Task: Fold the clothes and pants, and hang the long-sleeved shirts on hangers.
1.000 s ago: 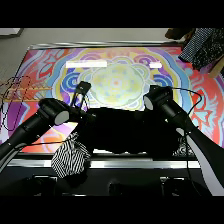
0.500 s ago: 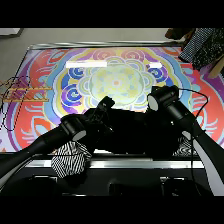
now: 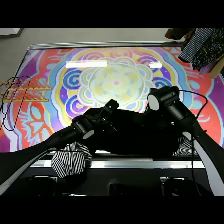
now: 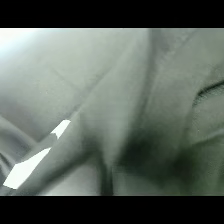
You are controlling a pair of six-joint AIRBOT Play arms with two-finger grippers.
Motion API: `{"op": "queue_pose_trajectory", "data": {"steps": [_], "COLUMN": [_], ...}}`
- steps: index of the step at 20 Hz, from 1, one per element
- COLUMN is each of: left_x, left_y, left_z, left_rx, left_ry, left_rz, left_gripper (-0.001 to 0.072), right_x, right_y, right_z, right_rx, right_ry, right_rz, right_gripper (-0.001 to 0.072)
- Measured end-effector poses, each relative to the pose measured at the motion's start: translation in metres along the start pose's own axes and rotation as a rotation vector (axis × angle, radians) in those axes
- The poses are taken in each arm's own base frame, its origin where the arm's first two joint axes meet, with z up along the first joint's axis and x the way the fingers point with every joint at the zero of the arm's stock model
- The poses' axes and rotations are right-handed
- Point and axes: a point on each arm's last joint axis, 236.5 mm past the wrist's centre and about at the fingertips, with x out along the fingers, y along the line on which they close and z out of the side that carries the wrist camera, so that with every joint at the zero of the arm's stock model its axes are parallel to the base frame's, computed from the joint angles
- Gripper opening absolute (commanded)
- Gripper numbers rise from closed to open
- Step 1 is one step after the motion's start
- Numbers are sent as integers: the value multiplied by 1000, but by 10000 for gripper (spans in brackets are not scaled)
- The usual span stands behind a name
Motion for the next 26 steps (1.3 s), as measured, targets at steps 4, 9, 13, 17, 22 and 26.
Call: {"op": "queue_pose_trajectory", "data": {"steps": [4, 9, 13, 17, 22, 26], "left_x": [-3, -21, -18, -12, -48, -74], "left_y": [26, 74, 101, 102, 96, 66], "left_z": [16, 51, 39, 26, 35, 29], "left_rx": [-73, -324, -505, -580, -544, -399], "left_ry": [-22, -88, -24, 39, 27, 59], "left_rz": [21, -22, -88, -171, -199, -133], "left_gripper": [24, 24, 25, 424, 451, 451], "right_x": [-9, -20, -23, -25, -24, -25], "right_y": [2, 1, 9, 16, 25, 29], "right_z": [-3, -9, -13, -9, -2, 3], "right_rx": [9, 12, 12, 16, 18, 19], "right_ry": [-10, -16, -7, -26, -52, -69], "right_rz": [29, 55, 97, 130, 161, 178], "right_gripper": [24, 24, 25, 25, 25, 25]}}
